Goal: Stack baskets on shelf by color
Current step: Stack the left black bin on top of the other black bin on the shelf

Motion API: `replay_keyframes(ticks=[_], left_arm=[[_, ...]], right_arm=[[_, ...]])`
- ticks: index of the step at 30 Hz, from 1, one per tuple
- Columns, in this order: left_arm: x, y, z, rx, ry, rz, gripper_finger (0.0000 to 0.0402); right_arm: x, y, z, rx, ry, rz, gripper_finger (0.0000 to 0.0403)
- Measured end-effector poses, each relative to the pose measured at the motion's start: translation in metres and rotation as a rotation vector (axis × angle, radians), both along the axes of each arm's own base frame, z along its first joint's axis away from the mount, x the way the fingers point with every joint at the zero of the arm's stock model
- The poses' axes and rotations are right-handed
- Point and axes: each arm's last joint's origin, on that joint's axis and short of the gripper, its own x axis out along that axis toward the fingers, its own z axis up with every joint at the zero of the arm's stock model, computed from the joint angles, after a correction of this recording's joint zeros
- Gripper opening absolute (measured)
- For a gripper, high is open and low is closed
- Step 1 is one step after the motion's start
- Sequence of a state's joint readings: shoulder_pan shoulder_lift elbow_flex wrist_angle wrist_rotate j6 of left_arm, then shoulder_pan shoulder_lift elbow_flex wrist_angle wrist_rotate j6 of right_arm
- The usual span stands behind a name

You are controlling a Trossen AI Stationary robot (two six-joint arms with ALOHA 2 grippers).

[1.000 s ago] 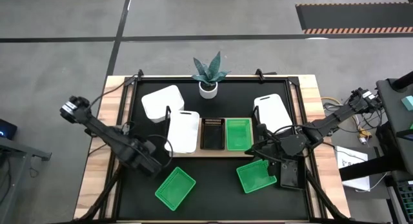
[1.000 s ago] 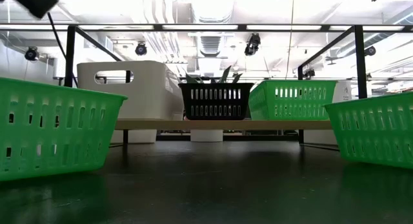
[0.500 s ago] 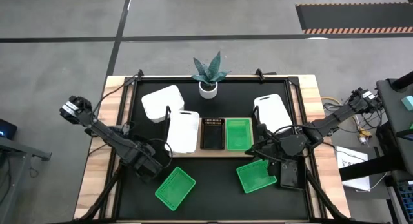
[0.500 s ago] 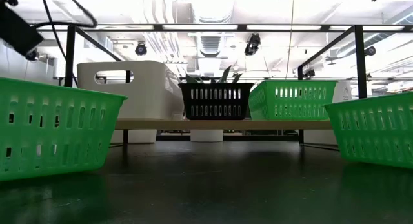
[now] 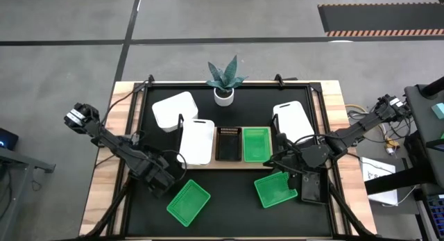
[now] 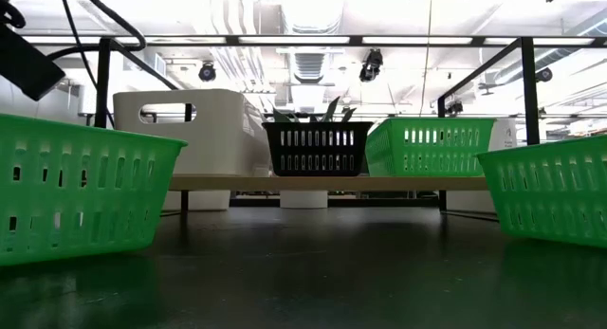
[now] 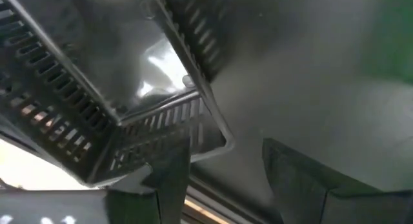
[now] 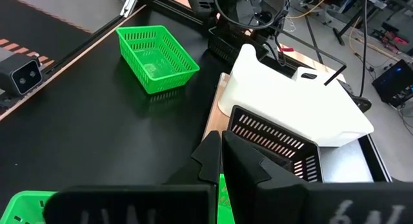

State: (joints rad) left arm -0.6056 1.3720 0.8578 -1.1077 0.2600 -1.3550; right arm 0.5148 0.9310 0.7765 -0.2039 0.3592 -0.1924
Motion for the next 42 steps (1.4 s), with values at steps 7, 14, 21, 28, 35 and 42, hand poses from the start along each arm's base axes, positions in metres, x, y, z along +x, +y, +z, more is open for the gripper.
replay_keyframes(ticks=[7, 14, 21, 28, 35, 42], left_arm=[[-0.003, 0.003, -0.007, 0.040, 0.003, -0.003, 0.0178], [-0.009, 0.008, -0.017, 0.064, 0.038, -0.003, 0.0175], [-0.009, 0.007, -0.018, 0.062, 0.035, -0.002, 0.0110], [-0.007, 0.006, -0.017, 0.049, 0.014, 0.000, 0.0013], [-0.007, 0.006, 0.003, 0.080, 0.068, 0.001, 0.0003], [-0.009, 0.008, 0.047, 0.167, 0.144, 0.020, 0.0001]], right_arm=[[0.000, 0.000, 0.000, 0.009, 0.001, -0.004, 0.0009], [0.000, 0.000, 0.000, 0.010, 0.001, -0.004, 0.0009], [0.000, 0.000, 0.000, 0.008, 0.001, -0.004, 0.0009], [0.000, 0.000, 0.000, 0.008, 0.002, -0.004, 0.0009], [0.000, 0.000, 0.000, 0.008, 0.001, -0.004, 0.0009], [0.000, 0.000, 0.000, 0.008, 0.001, -0.004, 0.0009]])
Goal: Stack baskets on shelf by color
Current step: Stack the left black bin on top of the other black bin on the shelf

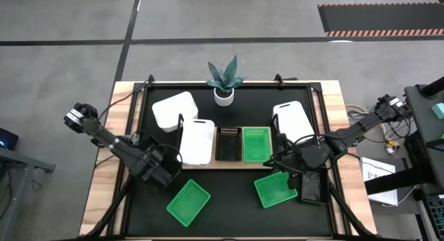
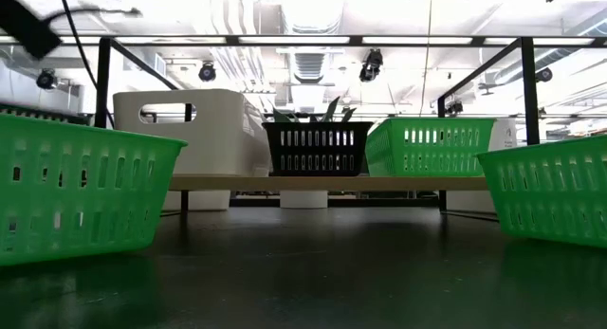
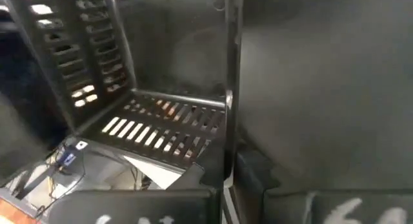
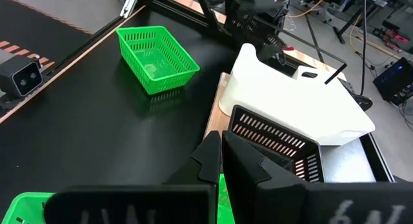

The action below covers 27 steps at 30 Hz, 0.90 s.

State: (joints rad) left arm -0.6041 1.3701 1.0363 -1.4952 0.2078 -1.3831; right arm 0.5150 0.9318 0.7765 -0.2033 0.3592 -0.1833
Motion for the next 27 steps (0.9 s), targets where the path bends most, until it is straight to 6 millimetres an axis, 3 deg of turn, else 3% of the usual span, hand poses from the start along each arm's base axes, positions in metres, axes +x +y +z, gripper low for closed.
replay_keyframes(ticks=[14, 27], left_arm=[[0.019, 0.003, 0.086, 0.106, -0.411, 0.042, 0.0001], [0.032, 0.018, 0.133, 0.183, -0.659, 0.091, 0.0001]], right_arm=[[0.000, 0.000, 0.000, -0.001, 0.001, 0.000, 0.0009], [0.000, 0.000, 0.000, -0.002, 0.001, 0.001, 0.0009]])
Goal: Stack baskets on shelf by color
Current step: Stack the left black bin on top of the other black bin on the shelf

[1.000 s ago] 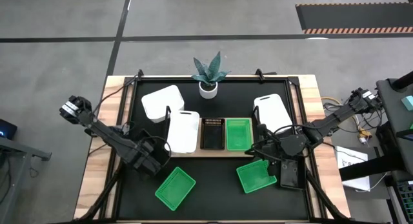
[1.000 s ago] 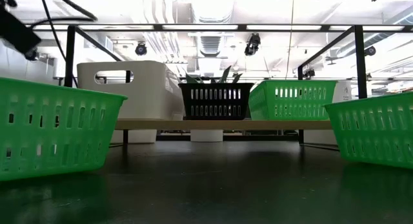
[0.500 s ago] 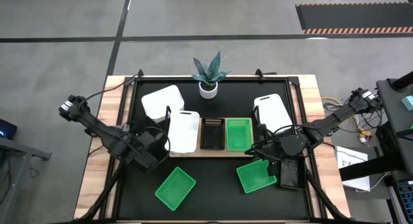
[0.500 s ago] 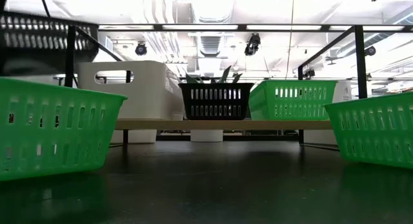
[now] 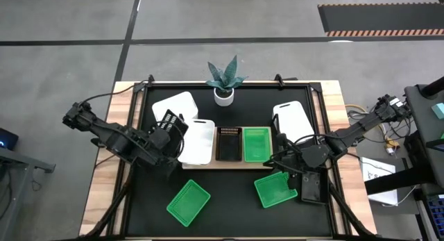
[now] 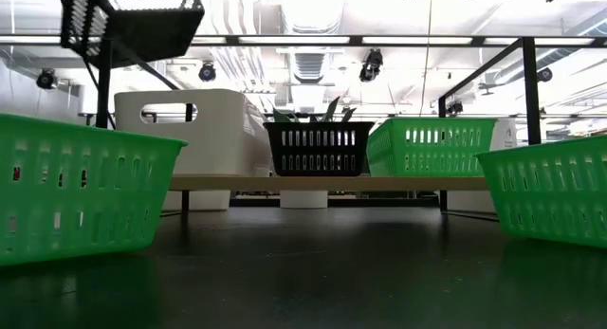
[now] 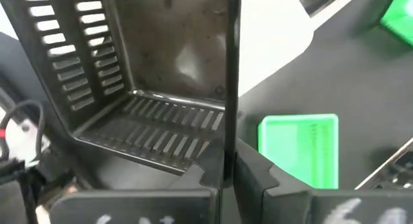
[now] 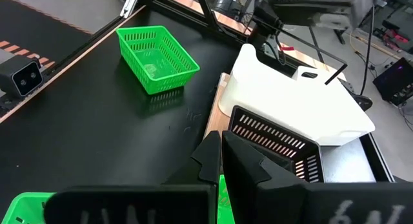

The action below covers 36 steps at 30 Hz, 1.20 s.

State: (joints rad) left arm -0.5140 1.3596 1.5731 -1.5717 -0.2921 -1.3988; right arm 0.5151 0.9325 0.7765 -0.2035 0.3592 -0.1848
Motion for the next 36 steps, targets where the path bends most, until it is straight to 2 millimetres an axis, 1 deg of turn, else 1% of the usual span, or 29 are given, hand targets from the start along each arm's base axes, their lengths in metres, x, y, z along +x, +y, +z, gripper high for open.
replay_keyframes(ticks=[4, 7, 11, 16, 19, 23, 27, 32, 36], left_arm=[[0.007, -0.001, 0.008, 0.037, -0.064, -0.042, 0.0001], [0.017, -0.006, 0.015, 0.067, -0.132, -0.089, 0.0001], [0.039, -0.014, 0.029, 0.095, -0.271, -0.174, 0.0001], [0.069, -0.025, 0.051, 0.137, -0.440, -0.331, 0.0001], [0.086, -0.034, 0.058, 0.138, -0.512, -0.346, 0.0001], [0.109, -0.041, 0.056, 0.125, -0.578, -0.321, 0.0001], [0.127, -0.041, 0.046, 0.122, -0.563, -0.306, 0.0001], [0.140, -0.035, 0.035, 0.066, -0.544, -0.211, 0.0001], [0.144, -0.031, 0.036, 0.040, -0.567, -0.201, 0.0001]], right_arm=[[0.000, 0.000, 0.000, -0.010, -0.001, 0.004, 0.0009], [0.000, 0.000, 0.000, -0.011, -0.001, 0.004, 0.0009], [0.000, 0.000, 0.000, -0.009, 0.000, 0.004, 0.0009], [0.000, 0.000, 0.000, -0.001, 0.000, 0.000, 0.0009], [0.000, 0.000, 0.000, 0.011, 0.006, -0.007, 0.0009], [-0.003, -0.002, -0.003, 0.015, 0.047, -0.019, 0.0009], [-0.005, -0.003, -0.004, 0.023, 0.062, -0.028, 0.0009], [-0.005, -0.003, -0.003, 0.022, 0.056, -0.026, 0.0009], [-0.005, -0.003, -0.001, 0.030, 0.036, -0.030, 0.0009]])
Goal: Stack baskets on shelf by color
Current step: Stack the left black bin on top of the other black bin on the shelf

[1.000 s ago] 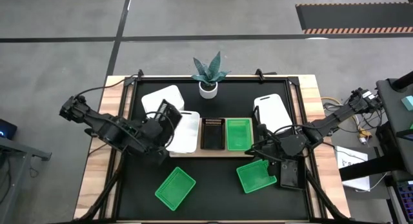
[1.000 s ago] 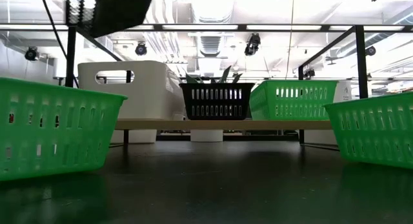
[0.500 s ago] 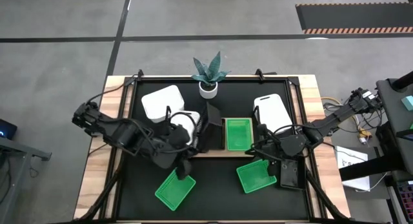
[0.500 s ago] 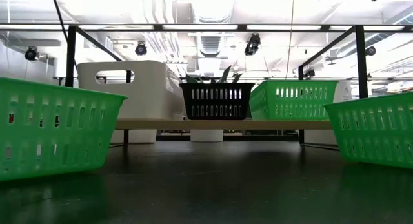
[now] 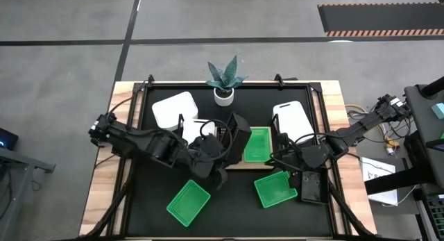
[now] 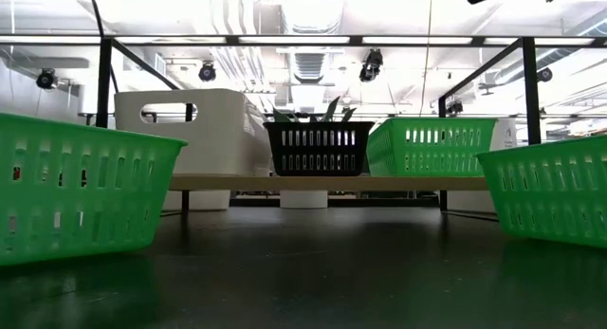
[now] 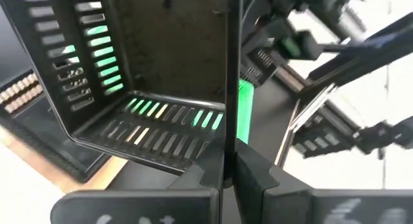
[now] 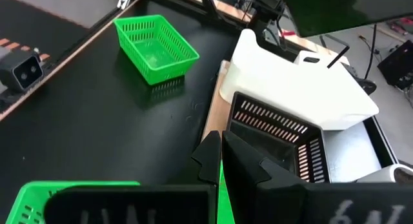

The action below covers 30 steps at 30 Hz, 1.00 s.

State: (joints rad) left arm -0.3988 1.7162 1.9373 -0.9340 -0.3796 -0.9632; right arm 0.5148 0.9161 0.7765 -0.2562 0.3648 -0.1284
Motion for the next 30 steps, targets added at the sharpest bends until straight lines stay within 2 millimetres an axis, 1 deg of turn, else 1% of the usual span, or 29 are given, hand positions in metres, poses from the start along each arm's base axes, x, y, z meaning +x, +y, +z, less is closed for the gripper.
replay_keyframes(ticks=[4, 8, 12, 14, 16, 20, 24, 27, 30], left_arm=[[0.002, -0.001, 0.006, -0.030, -0.054, -0.015, 0.0001], [0.000, -0.009, 0.009, -0.070, -0.074, -0.069, 0.0001], [-0.001, -0.020, 0.001, -0.070, -0.045, -0.106, 0.0001], [-0.002, -0.024, -0.005, -0.071, -0.024, -0.124, 0.0001], [-0.003, -0.027, -0.009, -0.079, -0.007, -0.147, 0.0001], [-0.004, -0.034, -0.019, -0.084, 0.031, -0.184, 0.0001], [-0.005, -0.037, -0.034, -0.077, 0.082, -0.203, 0.0001], [-0.003, -0.037, -0.045, -0.067, 0.106, -0.199, 0.0001], [-0.002, -0.034, -0.053, -0.057, 0.132, -0.190, 0.0001]], right_arm=[[0.002, 0.001, 0.005, 0.026, -0.053, -0.001, 0.0009], [0.004, 0.002, 0.010, 0.054, -0.100, -0.001, 0.0016], [0.003, 0.002, 0.011, 0.062, -0.103, -0.004, 0.0051], [0.002, 0.001, 0.017, 0.073, -0.116, -0.006, 0.0076], [0.001, 0.000, 0.028, 0.077, -0.133, -0.003, 0.0102], [-0.002, -0.001, 0.058, 0.068, -0.173, 0.009, 0.0152], [-0.001, -0.003, 0.095, 0.061, -0.209, 0.017, 0.0192], [0.003, -0.002, 0.119, 0.048, -0.166, 0.048, 0.0213], [0.013, -0.001, 0.137, 0.044, -0.101, 0.085, 0.0227]])
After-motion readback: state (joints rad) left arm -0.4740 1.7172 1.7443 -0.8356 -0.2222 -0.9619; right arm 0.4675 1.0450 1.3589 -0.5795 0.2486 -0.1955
